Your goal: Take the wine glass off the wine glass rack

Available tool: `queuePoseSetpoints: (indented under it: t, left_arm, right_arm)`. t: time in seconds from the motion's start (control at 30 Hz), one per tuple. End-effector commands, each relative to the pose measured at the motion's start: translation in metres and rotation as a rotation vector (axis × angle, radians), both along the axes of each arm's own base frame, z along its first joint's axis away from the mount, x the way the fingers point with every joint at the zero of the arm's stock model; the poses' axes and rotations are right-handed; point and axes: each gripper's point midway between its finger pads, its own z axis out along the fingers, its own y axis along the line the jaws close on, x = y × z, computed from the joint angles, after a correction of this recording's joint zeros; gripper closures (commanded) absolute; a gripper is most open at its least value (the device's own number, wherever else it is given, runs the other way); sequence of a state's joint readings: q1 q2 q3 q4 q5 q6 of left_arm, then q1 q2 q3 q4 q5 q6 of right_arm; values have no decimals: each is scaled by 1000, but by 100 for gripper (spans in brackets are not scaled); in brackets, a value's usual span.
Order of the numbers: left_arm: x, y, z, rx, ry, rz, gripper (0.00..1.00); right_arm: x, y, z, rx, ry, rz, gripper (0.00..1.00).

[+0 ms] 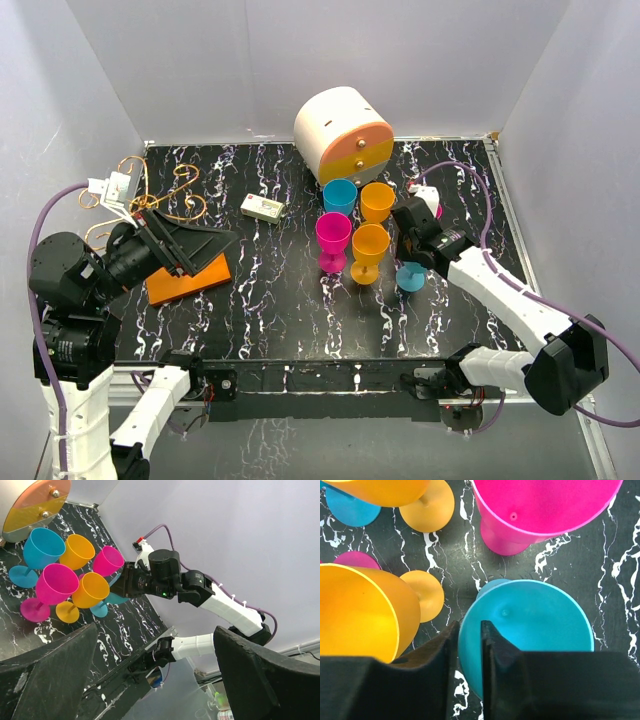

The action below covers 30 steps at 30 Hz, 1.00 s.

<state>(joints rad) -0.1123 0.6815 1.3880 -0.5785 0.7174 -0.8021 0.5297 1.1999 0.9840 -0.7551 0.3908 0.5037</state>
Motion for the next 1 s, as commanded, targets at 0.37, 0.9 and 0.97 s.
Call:
queuePoseSetpoints:
  t: [0.37, 0.9, 0.97]
  left_arm:
    - [51, 51, 0, 232, 62, 345, 1]
    - [74, 118, 78, 288, -300, 759, 1]
    - [71, 119, 79, 281, -320, 765, 1]
  right_arm:
    - [10, 7, 128, 95, -258, 107, 27]
    - [-60, -22, 373, 256, -885, 262, 2]
    - [-62, -26, 377, 265, -899, 241, 2]
